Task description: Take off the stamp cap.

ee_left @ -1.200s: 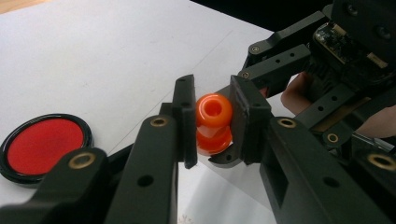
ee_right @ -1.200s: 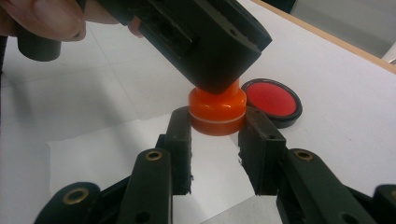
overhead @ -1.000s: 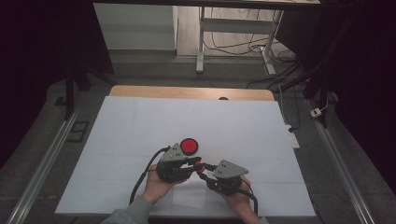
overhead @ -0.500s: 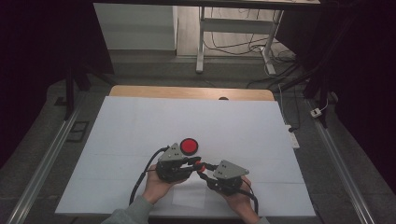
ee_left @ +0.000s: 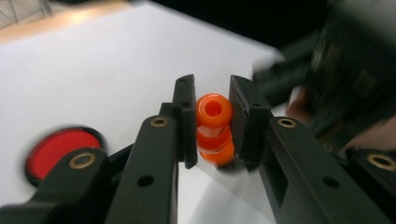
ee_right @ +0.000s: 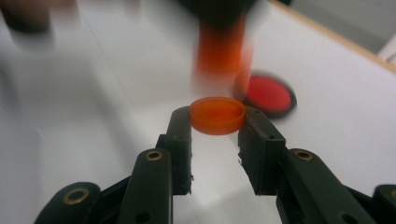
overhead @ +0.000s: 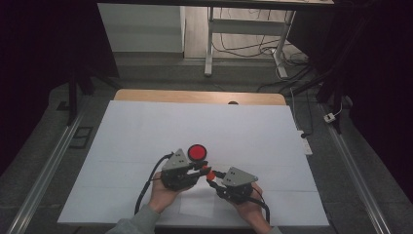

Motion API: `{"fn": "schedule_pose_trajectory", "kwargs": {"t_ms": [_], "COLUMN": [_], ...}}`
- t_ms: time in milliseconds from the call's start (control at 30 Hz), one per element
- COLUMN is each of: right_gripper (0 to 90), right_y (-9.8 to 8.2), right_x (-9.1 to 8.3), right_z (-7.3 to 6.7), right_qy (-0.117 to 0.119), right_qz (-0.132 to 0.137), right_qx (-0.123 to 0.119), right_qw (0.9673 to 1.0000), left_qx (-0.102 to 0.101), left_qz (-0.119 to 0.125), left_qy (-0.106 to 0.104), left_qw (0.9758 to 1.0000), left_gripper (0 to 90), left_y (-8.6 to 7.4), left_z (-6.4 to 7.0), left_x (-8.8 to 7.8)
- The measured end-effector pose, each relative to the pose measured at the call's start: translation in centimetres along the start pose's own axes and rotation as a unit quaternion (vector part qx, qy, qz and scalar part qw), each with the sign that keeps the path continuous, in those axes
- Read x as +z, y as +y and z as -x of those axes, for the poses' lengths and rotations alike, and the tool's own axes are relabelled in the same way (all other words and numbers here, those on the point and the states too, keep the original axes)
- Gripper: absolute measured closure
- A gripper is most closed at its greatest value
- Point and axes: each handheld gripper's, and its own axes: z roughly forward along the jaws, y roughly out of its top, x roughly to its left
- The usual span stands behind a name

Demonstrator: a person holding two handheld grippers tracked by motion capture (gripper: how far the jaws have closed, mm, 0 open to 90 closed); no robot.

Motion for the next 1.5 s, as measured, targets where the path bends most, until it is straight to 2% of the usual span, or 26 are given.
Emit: {"fn": "schedule_pose_trajectory", "kwargs": {"t_ms": [67, 167, 267, 433, 900, 1500], "right_gripper": [65.4, 65.4, 65.3, 65.3, 65.0, 64.9], "right_y": [-0.4, 0.6, 0.4, 0.1, -1.2, -2.6], "right_x": [-0.2, -0.5, -0.5, -0.6, -1.7, -3.7], "right_z": [0.5, 0.3, 0.2, 0.5, 1.4, 2.7], "right_qy": [0.006, 0.005, 0.006, 0.007, -0.007, -0.021], "right_qz": [0.015, 0.028, 0.024, 0.027, 0.027, 0.024], "right_qx": [0.027, 0.019, 0.018, 0.026, 0.041, 0.058], "right_qw": [0.9995, 0.9994, 0.9995, 0.9993, 0.9988, 0.9978], "left_qx": [-0.003, -0.004, 0.002, 0.001, 0.019, 0.013], "left_qz": [0.003, -0.008, -0.016, -0.014, -0.045, -0.047], "left_qy": [0.003, -0.006, -0.015, -0.020, -0.004, 0.006], "left_qw": [1.0000, 0.9999, 0.9998, 0.9997, 0.9988, 0.9988], "left_gripper": [73.7, 73.7, 73.6, 73.5, 73.3, 73.2], "left_y": [0.2, 0.0, -0.2, -0.2, -0.4, -0.4], "left_z": [-0.5, -0.4, -0.1, -0.2, -0.4, -1.0], "left_x": [-0.8, -0.4, 0.2, 0.1, 0.2, -0.2]}}
